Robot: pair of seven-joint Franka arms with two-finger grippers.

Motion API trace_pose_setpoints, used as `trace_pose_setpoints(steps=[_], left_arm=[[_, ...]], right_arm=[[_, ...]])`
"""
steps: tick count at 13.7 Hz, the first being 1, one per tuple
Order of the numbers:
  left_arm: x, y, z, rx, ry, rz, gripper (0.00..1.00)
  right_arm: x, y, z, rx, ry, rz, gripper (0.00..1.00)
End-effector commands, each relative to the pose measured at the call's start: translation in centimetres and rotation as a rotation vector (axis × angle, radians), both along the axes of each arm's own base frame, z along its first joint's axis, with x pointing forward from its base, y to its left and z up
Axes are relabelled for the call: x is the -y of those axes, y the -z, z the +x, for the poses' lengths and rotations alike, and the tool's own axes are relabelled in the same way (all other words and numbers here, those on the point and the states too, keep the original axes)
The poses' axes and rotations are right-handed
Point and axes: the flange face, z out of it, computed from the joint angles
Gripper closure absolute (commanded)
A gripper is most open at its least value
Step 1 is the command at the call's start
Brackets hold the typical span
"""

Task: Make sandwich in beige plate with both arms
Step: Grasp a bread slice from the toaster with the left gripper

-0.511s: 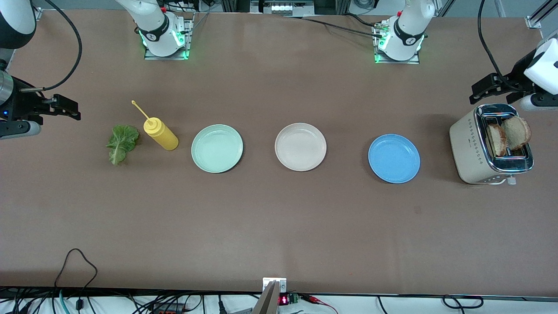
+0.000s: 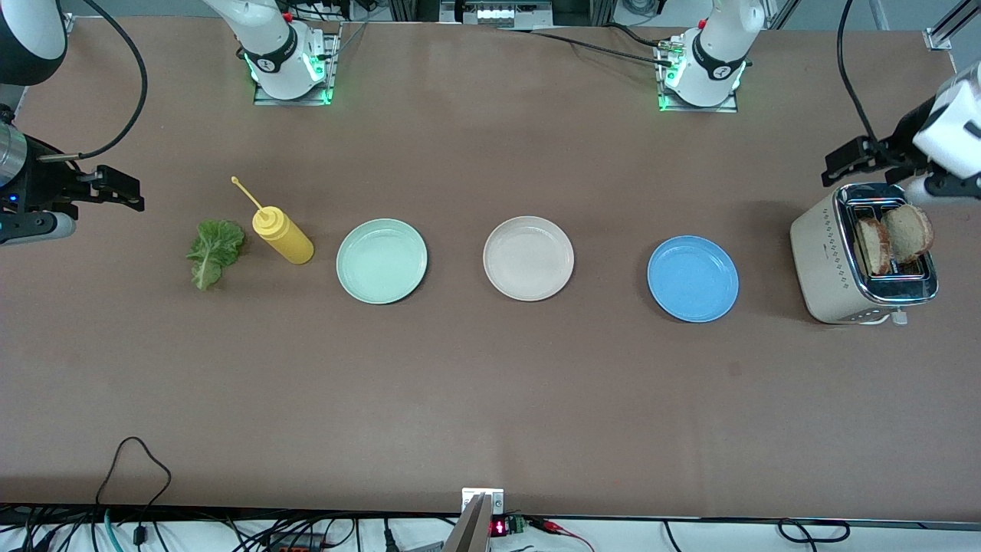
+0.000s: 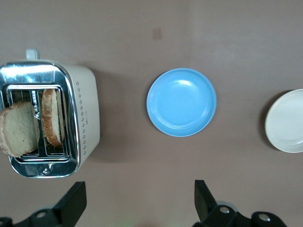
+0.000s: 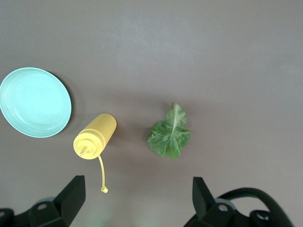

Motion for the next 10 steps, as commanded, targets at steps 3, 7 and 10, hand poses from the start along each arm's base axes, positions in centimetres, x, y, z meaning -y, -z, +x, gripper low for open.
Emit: trace_pose_setpoints(steps=[3, 7, 10], left_arm=[[-10.2, 10.1, 3.0, -0.100, -0.118, -0.005, 0.00], [-13.9, 15.1, 3.1, -0.179, -0.145, 0.017, 0.00], [-15.6, 16.5, 2.9, -0.206, -0.152, 0.041, 0.00]], right_arm=[[-0.3, -0.9, -0.5, 0.002, 0.010, -0.002, 0.00], [-0.2, -0.9, -0.5, 0.003, 0.012, -0.002, 0.00], [-0.1, -0.9, -0.5, 0.002, 0.013, -0.002, 0.00]])
